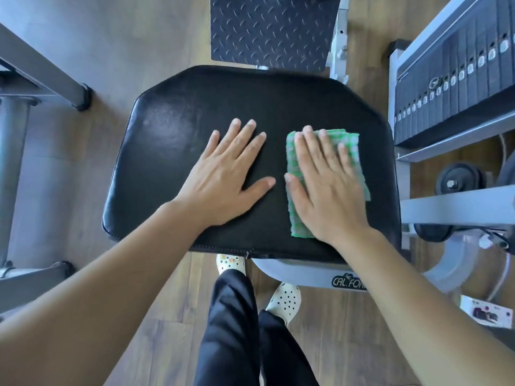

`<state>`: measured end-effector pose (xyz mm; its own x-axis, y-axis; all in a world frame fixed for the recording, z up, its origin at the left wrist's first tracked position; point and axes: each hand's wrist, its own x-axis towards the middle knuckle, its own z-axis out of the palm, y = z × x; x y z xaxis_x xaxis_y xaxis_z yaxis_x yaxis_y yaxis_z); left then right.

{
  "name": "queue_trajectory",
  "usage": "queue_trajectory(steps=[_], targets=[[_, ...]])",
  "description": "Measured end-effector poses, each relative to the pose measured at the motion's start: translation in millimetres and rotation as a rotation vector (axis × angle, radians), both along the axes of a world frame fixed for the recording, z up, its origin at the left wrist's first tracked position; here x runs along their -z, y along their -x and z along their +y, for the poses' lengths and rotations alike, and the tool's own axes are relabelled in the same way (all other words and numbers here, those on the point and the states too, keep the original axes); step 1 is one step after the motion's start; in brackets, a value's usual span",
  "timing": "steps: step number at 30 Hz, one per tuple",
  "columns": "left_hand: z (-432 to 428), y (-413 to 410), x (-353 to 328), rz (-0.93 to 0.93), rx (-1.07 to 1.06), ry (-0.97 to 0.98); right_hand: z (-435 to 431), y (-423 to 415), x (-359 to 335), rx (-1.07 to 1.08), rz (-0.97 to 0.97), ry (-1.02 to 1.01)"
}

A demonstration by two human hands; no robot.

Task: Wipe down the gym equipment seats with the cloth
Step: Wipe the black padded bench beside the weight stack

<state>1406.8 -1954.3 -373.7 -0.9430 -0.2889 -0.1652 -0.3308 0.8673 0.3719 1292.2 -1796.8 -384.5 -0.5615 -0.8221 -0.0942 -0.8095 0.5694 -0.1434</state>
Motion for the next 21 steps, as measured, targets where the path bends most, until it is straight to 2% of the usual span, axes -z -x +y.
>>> queue_trajectory(steps=[5, 9, 12, 17, 21], targets=[[17.8, -39.0, -4.9, -0.03, 0.041, 0.045, 28.3, -32.3, -5.4, -0.116, -0.015, 0.024], [18.8, -69.5, -7.7, -0.091, 0.001, 0.102, 59.0, -35.4, -6.7, 0.044, 0.015, 0.016], [16.3, -85.7, -8.0, -0.12, -0.022, 0.132, 40.7, -37.1, -4.4, 0.146, 0.012, 0.0], [13.2, -93.7, -4.5, -0.168, -0.031, 0.19, -5.6, -64.9, -3.3, -0.083, -0.013, 0.061], [12.5, -93.5, -2.0, -0.161, -0.037, 0.212, 24.0, -75.7, -4.2, -0.154, 0.01, 0.066]])
